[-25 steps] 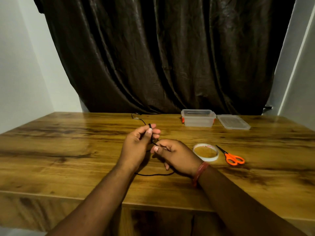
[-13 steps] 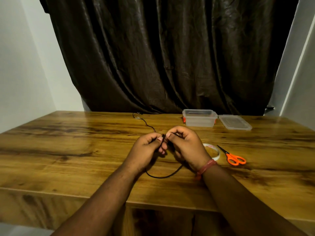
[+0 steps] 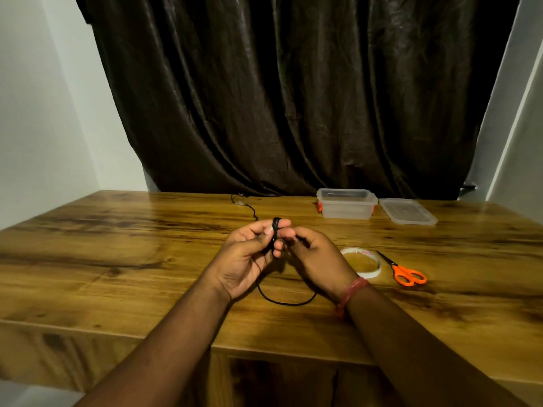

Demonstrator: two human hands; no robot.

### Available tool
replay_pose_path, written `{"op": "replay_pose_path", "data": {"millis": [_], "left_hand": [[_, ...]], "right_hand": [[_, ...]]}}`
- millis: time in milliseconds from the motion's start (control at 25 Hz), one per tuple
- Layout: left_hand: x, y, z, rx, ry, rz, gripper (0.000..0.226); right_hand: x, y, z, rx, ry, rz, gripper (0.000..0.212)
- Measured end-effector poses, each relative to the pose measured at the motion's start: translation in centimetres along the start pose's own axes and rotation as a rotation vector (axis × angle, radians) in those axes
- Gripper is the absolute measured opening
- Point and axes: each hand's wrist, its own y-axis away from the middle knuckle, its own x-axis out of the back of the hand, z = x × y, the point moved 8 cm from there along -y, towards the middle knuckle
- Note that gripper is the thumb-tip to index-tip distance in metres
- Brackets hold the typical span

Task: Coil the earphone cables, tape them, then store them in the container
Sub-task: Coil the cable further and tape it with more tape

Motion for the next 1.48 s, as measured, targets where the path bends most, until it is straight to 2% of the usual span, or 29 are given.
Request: {"op": "replay_pose_path", "data": {"millis": [160, 240, 400, 480, 560, 720, 840, 920, 1040, 1160, 1320, 1480], "left_hand": [[0.9, -0.4, 0.6, -0.055, 0.094, 0.081, 0.028], [1.4, -0.5, 0.7, -0.083, 0.078, 0.113, 0.029], [1.6, -0.6, 0.8, -0.152, -0.131, 0.177, 0.028], [1.4, -0.4, 0.8, -0.191, -0.278, 0.218, 0.027], [1.9, -0.5, 0.4, -0.185, -0.382, 0.271, 0.028], [2.7, -0.9, -0.7, -0.105, -0.616, 0.298, 0.032], [2.5, -0.8, -0.8, -0.093, -0.773, 0.287, 0.030], [2.8, -0.8, -1.2, -0.062, -0.754, 0.280, 0.027], [2.0, -0.8, -2.2, 0.000, -0.537, 0.143, 0.027], [0.7, -0.7, -2.5, 0.031, -0.422, 0.019, 0.025], [-0.3, -0.2, -1.8, 0.035, -0.294, -0.107, 0.026], [-0.6, 0.0, -1.3, 0.066, -0.046, -0.157, 0.028]], "right_hand": [[-2.1, 1.0, -0.5, 0.045, 0.233, -0.155, 0.021], [-2.5, 1.2, -1.0, 0.135, 0.425, -0.155, 0.017], [-1.9, 1.6, -2.7, 0.263, 0.848, -0.047, 0.018], [-2.3, 1.9, -3.2, 0.312, 0.956, -0.054, 0.017], [-2.2, 2.1, -3.3, 0.297, 0.792, -0.053, 0.014], [-1.0, 1.3, -1.7, 0.064, 0.177, 0.013, 0.008], [-1.0, 1.2, -1.4, -0.010, -0.032, -0.016, 0.010], [-0.5, 1.0, -1.2, -0.032, -0.217, 0.027, 0.012], [0.5, 0.6, -1.2, 0.000, -0.453, 0.094, 0.014], [1.2, 0.4, -1.1, 0.028, -0.456, 0.130, 0.015], [3.4, 0.5, -0.7, 0.035, -0.150, 0.333, 0.011], [2.5, 0.3, 0.0, -0.003, -0.086, 0.253, 0.013]]}}
